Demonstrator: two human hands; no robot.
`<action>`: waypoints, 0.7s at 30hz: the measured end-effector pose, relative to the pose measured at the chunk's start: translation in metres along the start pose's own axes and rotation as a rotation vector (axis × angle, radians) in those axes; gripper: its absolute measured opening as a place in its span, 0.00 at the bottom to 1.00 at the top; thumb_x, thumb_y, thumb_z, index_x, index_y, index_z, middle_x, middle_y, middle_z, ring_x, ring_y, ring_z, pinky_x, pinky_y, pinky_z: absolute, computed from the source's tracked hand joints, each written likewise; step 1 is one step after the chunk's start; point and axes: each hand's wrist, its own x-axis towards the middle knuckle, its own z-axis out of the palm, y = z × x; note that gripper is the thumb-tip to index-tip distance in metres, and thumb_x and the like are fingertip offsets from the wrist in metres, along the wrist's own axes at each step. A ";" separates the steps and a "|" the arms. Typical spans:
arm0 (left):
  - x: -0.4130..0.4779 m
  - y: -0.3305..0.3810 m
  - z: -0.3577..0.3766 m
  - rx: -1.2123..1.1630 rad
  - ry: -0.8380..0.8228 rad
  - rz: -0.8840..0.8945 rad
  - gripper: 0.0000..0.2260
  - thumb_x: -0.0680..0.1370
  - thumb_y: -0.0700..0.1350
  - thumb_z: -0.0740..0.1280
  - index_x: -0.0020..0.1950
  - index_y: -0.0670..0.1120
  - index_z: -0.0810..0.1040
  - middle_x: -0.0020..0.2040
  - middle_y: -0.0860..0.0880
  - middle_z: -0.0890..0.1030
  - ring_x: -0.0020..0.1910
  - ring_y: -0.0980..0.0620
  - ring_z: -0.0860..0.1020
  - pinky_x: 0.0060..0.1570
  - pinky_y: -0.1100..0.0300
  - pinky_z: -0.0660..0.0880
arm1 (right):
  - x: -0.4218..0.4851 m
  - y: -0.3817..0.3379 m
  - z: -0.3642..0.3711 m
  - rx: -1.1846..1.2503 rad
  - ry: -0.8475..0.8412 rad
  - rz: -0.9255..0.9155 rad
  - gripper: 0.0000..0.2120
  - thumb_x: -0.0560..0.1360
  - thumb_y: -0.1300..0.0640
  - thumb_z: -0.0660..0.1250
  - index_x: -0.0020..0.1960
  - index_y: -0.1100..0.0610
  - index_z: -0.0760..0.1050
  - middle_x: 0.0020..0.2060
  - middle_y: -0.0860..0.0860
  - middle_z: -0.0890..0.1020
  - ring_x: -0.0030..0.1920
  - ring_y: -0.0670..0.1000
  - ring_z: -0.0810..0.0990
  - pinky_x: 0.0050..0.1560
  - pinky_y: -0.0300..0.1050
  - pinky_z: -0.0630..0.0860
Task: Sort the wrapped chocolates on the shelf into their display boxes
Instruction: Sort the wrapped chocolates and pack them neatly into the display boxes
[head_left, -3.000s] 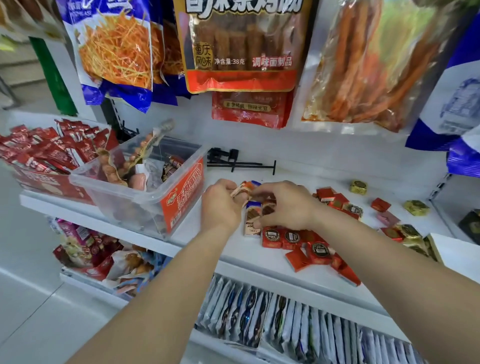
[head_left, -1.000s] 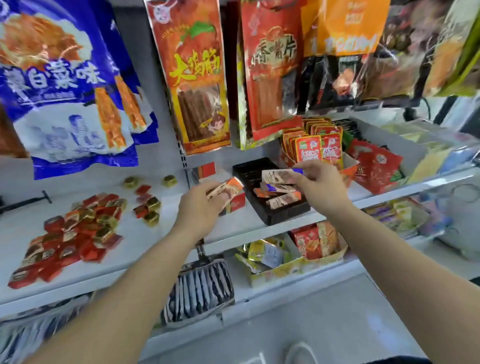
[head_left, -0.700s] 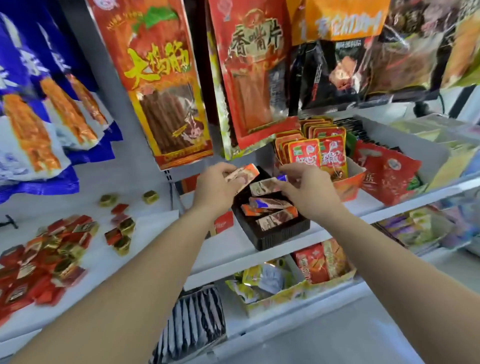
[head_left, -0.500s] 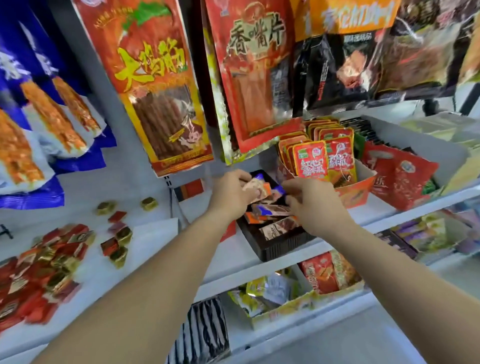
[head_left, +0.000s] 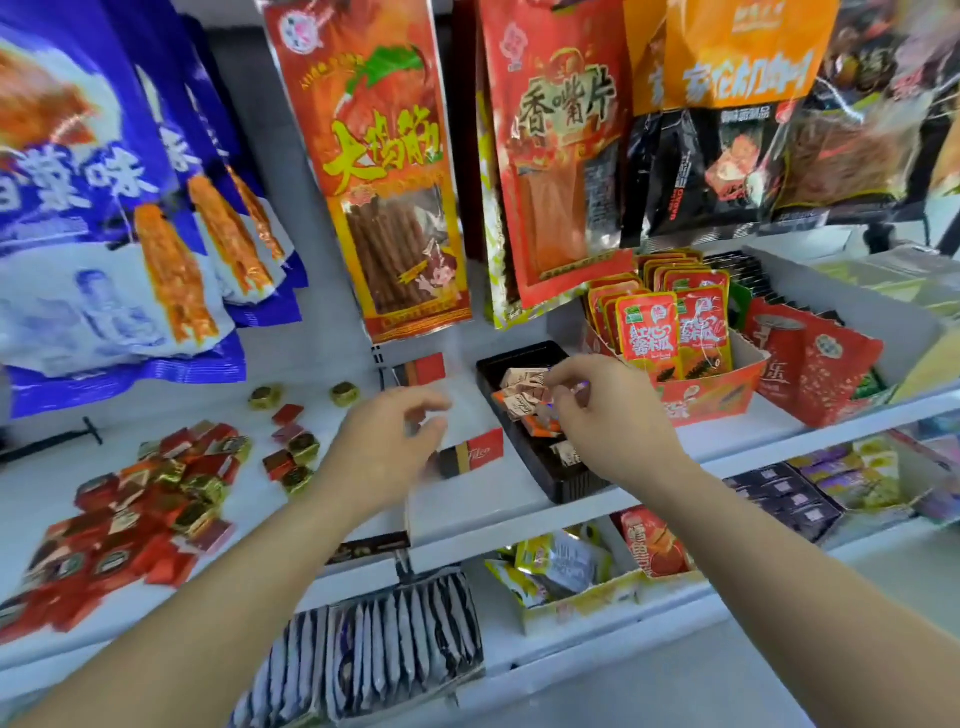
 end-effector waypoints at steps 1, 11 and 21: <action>-0.019 -0.012 -0.015 0.024 -0.008 -0.011 0.08 0.80 0.46 0.67 0.57 0.56 0.81 0.54 0.60 0.80 0.53 0.62 0.77 0.55 0.63 0.73 | -0.002 -0.015 0.007 0.009 -0.025 -0.024 0.08 0.78 0.59 0.64 0.52 0.53 0.81 0.45 0.44 0.81 0.38 0.44 0.78 0.39 0.41 0.75; -0.133 -0.139 -0.110 0.316 0.143 -0.233 0.09 0.75 0.47 0.71 0.55 0.54 0.81 0.51 0.56 0.77 0.52 0.53 0.75 0.53 0.57 0.72 | -0.057 -0.134 0.127 -0.056 -0.475 -0.173 0.15 0.80 0.53 0.63 0.65 0.53 0.76 0.60 0.51 0.77 0.56 0.50 0.77 0.55 0.42 0.72; -0.170 -0.213 -0.147 0.484 0.082 -0.315 0.30 0.71 0.62 0.72 0.70 0.55 0.73 0.69 0.51 0.72 0.67 0.46 0.67 0.66 0.49 0.69 | -0.055 -0.181 0.221 -0.300 -0.552 -0.414 0.21 0.78 0.42 0.62 0.69 0.46 0.71 0.66 0.47 0.75 0.67 0.54 0.70 0.67 0.54 0.68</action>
